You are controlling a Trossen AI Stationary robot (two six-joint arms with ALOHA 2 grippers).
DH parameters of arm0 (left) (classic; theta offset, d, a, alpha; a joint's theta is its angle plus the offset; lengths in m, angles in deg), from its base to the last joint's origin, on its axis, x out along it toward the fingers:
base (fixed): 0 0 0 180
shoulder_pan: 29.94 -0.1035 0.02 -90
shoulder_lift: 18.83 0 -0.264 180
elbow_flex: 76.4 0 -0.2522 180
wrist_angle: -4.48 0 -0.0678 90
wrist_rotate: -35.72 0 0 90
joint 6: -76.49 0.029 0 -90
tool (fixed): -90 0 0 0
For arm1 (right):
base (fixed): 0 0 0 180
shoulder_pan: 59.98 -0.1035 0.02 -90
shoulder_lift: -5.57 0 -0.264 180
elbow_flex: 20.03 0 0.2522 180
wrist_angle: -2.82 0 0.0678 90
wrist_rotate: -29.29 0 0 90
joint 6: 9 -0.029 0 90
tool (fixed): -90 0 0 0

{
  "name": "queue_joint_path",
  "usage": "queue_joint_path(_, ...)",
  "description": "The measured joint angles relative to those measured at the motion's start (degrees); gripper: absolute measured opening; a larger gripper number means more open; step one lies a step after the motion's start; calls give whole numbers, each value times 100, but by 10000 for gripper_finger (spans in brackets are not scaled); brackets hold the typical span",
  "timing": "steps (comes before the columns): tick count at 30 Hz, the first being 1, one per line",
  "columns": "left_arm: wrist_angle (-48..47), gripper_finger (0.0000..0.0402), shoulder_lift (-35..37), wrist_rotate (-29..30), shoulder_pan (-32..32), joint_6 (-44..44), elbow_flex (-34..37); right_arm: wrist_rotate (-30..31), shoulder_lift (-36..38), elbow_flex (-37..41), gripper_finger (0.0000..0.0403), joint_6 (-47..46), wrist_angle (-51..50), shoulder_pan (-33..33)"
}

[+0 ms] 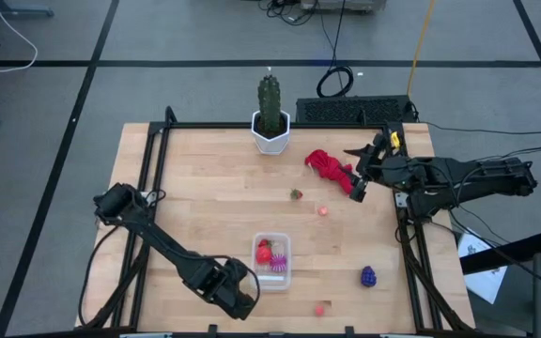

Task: Pick and placing Produce into tupperware
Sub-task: Put the bottom strawberry into the transparent container

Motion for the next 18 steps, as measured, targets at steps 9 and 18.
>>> queue_joint_path(9, 25, 399, 0, -42, 14, -34, 518, -116, 0, 0, 219, -137, -2, 2)
queue_joint_path(18, 487, 399, -68, -111, 16, 39, 870, -117, 0, 0, 219, -128, 0, 2)
